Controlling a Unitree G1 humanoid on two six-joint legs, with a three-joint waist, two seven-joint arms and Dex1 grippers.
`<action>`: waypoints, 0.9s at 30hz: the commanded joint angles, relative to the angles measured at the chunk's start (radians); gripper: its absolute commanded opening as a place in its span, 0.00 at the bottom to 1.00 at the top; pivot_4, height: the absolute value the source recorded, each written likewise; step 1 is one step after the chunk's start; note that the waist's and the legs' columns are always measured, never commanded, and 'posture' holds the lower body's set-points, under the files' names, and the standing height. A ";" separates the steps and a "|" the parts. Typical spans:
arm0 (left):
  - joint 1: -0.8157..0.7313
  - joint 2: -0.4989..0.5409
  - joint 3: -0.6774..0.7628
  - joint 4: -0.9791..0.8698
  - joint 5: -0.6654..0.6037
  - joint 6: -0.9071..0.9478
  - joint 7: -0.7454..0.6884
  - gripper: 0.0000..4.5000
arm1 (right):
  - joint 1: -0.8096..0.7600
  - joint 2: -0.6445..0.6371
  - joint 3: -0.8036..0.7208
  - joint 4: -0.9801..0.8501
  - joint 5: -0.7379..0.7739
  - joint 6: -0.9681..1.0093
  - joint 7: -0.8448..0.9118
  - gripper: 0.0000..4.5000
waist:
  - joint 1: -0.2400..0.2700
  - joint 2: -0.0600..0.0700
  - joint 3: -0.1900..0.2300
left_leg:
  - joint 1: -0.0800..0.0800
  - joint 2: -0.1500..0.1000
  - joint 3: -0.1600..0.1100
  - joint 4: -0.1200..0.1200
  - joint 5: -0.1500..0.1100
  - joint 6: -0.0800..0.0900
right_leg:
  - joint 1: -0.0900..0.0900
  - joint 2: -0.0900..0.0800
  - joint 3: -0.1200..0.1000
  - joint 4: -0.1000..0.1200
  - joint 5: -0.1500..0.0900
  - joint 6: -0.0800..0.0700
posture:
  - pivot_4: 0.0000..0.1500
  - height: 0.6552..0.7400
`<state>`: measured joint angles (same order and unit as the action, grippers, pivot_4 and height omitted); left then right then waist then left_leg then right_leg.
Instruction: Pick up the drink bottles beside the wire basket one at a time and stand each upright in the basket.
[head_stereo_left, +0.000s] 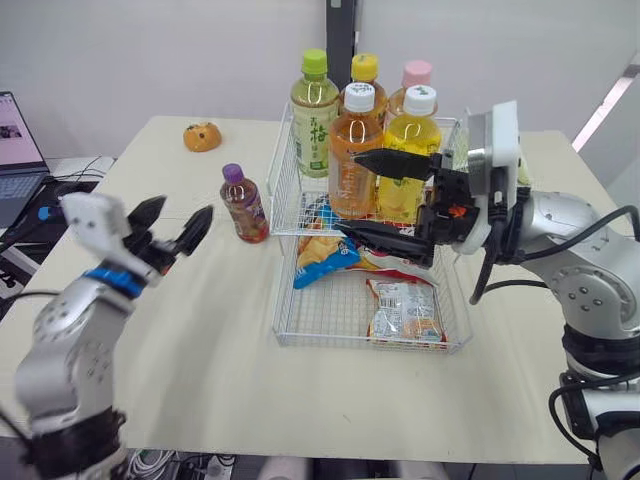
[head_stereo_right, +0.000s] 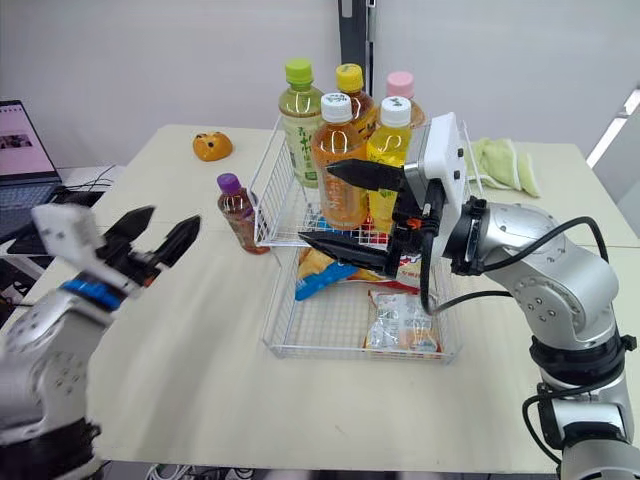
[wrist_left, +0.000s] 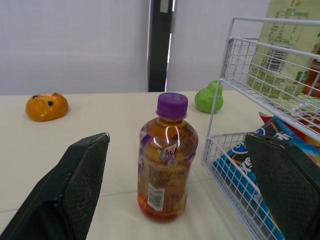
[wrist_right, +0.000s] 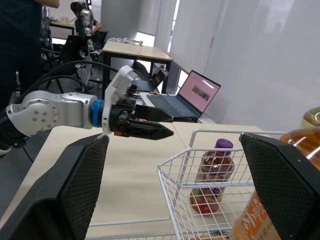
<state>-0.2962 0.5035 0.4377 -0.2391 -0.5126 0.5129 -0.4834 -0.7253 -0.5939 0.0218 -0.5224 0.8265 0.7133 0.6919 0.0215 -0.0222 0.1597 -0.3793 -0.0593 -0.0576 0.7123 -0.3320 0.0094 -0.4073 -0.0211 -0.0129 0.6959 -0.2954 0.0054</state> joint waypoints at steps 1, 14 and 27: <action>-0.138 0.000 -0.078 0.162 0.113 -0.103 0.060 1.00 | 0.004 -0.016 -0.044 -0.054 0.012 0.012 -0.031 1.00 | -0.001 0.000 0.000 | 0.000 0.000 0.000 0.000 0.000 0.000 | 0.000 0.000 0.000 0.000 0.000 0.000 | 1.00 1.00; -0.398 -0.025 -0.235 0.561 0.239 -0.270 0.015 1.00 | 0.028 -0.048 -0.089 -0.123 0.053 0.075 -0.119 1.00 | -0.019 0.000 0.000 | -0.002 0.000 0.000 0.000 0.000 0.000 | -0.002 0.000 0.000 0.000 0.000 0.000 | 1.00 1.00; -0.446 -0.016 -0.234 0.690 0.275 -0.365 0.007 0.65 | 0.050 -0.072 -0.099 -0.168 0.082 0.100 -0.158 1.00 | -0.021 0.000 0.000 | -0.003 0.000 0.000 0.000 0.000 0.000 | -0.003 0.000 0.000 0.000 0.000 0.000 | 1.00 1.00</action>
<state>-0.7315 0.4741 0.1897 0.4680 -0.2397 0.1646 -0.4733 -0.6759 -0.6562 -0.0402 -0.6611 0.8892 0.8187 0.5418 0.0007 -0.0223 0.1597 -0.3824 -0.0594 -0.0576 0.7121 -0.3319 0.0092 -0.4104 -0.0212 -0.0125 0.6956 -0.2954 0.0054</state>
